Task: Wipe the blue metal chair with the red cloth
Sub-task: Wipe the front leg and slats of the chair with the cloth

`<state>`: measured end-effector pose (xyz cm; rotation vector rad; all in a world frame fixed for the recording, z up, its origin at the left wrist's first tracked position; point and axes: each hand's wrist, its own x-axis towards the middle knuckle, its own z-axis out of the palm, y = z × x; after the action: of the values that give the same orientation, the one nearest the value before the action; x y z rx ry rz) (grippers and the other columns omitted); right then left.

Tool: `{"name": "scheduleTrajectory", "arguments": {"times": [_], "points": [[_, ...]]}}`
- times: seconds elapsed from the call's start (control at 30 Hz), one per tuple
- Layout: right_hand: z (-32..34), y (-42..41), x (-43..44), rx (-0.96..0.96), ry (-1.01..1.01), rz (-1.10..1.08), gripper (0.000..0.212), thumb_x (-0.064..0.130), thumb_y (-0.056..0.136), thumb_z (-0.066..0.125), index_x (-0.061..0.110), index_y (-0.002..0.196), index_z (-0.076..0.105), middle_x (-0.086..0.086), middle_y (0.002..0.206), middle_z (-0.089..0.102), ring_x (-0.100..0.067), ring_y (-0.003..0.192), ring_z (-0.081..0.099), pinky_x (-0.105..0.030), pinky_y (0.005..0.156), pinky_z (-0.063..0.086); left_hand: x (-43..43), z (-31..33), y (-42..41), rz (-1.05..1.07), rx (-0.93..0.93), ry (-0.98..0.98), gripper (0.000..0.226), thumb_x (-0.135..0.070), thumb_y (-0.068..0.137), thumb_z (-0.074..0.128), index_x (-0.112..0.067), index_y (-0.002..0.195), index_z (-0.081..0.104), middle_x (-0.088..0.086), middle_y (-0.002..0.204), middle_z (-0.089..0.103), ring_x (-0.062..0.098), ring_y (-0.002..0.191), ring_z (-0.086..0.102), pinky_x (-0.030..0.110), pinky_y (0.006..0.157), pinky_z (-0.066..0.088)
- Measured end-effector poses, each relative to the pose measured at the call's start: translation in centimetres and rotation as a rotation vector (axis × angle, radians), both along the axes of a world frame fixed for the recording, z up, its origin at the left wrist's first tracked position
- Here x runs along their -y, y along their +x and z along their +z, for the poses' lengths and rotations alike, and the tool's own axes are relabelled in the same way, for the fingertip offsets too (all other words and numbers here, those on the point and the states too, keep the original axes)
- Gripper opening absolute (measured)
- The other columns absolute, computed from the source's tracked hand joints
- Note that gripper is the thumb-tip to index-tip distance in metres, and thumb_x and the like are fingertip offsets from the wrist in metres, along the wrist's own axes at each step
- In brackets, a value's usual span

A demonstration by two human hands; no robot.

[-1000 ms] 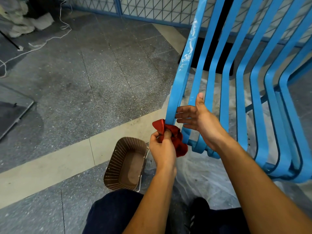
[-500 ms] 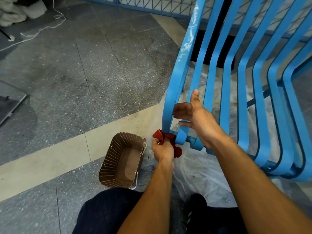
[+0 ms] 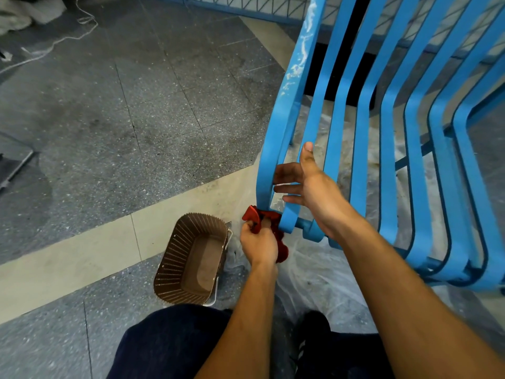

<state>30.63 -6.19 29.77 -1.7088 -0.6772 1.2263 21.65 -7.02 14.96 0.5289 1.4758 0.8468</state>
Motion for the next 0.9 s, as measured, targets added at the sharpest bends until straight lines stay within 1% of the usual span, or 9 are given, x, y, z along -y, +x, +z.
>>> {"name": "scheduleTrajectory", "arguments": {"times": [0.07, 0.13, 0.2, 0.27, 0.4, 0.53, 0.67, 0.8, 0.9], "points": [[-0.3, -0.1, 0.1, 0.023, 0.000, 0.018, 0.070, 0.064, 0.101, 0.011, 0.027, 0.090, 0.070, 0.006, 0.092, 0.073, -0.017, 0.096, 0.068, -0.042, 0.101, 0.051, 0.3, 0.4, 0.1, 0.043, 0.023, 0.066, 0.020, -0.016, 0.099, 0.065, -0.013, 0.118, 0.066, 0.007, 0.107, 0.076, 0.022, 0.092, 0.076, 0.032, 0.076, 0.064], [-0.6, -0.3, 0.2, 0.037, -0.001, 0.027, 0.068, 0.062, 0.102, 0.011, 0.027, 0.088, 0.069, 0.009, 0.087, 0.072, -0.013, 0.088, 0.068, -0.036, 0.094, 0.052, 0.5, 0.6, 0.1, 0.046, 0.029, 0.110, 0.017, -0.014, 0.099, 0.065, -0.010, 0.116, 0.065, 0.007, 0.102, 0.076, 0.014, 0.080, 0.074, 0.020, 0.061, 0.059], [-0.7, -0.5, 0.2, 0.043, -0.009, 0.037, 0.068, 0.060, 0.103, 0.012, 0.027, 0.086, 0.069, 0.012, 0.079, 0.073, -0.009, 0.080, 0.068, -0.032, 0.089, 0.052, 0.5, 0.1, -0.1, 0.013, 0.051, 0.114, 0.016, -0.014, 0.099, 0.066, -0.015, 0.115, 0.067, 0.003, 0.098, 0.076, 0.009, 0.076, 0.072, 0.019, 0.059, 0.057], [-0.7, -0.7, 0.1, 0.052, -0.013, 0.038, 0.069, 0.060, 0.103, 0.012, 0.027, 0.085, 0.069, 0.013, 0.076, 0.073, -0.009, 0.078, 0.068, -0.033, 0.090, 0.053, 0.4, -0.5, -0.5, -0.052, 0.082, 0.074, 0.011, -0.019, 0.098, 0.068, -0.022, 0.109, 0.069, 0.003, 0.092, 0.077, 0.015, 0.075, 0.073, 0.027, 0.065, 0.059], [-1.2, -1.1, -0.2, 0.077, -0.023, 0.033, 0.068, 0.061, 0.103, 0.012, 0.028, 0.088, 0.069, 0.006, 0.092, 0.072, -0.016, 0.090, 0.067, -0.044, 0.101, 0.053, 1.0, -2.2, -1.1, -0.059, 0.118, -0.085, 0.015, -0.025, 0.098, 0.069, -0.018, 0.111, 0.067, 0.016, 0.097, 0.079, 0.037, 0.084, 0.077, 0.047, 0.080, 0.062], [-2.3, -1.1, 0.0, 0.194, -0.036, 0.092, 0.071, 0.071, 0.098, 0.014, 0.029, 0.095, 0.072, 0.005, 0.103, 0.074, -0.018, 0.103, 0.068, -0.050, 0.102, 0.051, 2.0, -5.3, -1.9, 0.038, 0.089, -0.242, 0.014, -0.025, 0.100, 0.062, -0.018, 0.113, 0.062, 0.016, 0.095, 0.079, 0.039, 0.080, 0.078, 0.060, 0.079, 0.062], [-2.9, -0.6, -0.5, 0.225, -0.028, 0.102, 0.070, 0.070, 0.098, 0.017, 0.028, 0.093, 0.072, 0.006, 0.095, 0.075, -0.018, 0.098, 0.070, -0.051, 0.099, 0.052, 3.4, -13.8, -2.8, 0.077, 0.035, -0.401, 0.037, -0.041, 0.079, 0.072, -0.025, 0.112, 0.066, 0.014, 0.102, 0.078, 0.038, 0.092, 0.076, 0.059, 0.086, 0.060], [-3.4, 0.0, -1.3, 0.227, -0.014, 0.081, 0.070, 0.070, 0.098, 0.019, 0.024, 0.091, 0.072, 0.000, 0.085, 0.077, -0.025, 0.089, 0.074, -0.053, 0.094, 0.056, 4.8, -24.1, -2.9, 0.025, -0.014, -0.480, 0.044, -0.055, 0.073, 0.071, -0.028, 0.108, 0.072, 0.011, 0.097, 0.079, 0.037, 0.088, 0.077, 0.058, 0.081, 0.062], [-3.8, 0.6, -2.0, 0.211, -0.030, 0.073, 0.073, 0.072, 0.097, 0.020, 0.022, 0.096, 0.073, -0.005, 0.083, 0.079, -0.027, 0.085, 0.076, -0.051, 0.092, 0.058, 4.6, -25.0, -2.7, -0.011, 0.012, -0.536, 0.037, -0.055, 0.078, 0.073, -0.031, 0.106, 0.073, 0.012, 0.097, 0.080, 0.037, 0.085, 0.077, 0.064, 0.077, 0.060]]}}
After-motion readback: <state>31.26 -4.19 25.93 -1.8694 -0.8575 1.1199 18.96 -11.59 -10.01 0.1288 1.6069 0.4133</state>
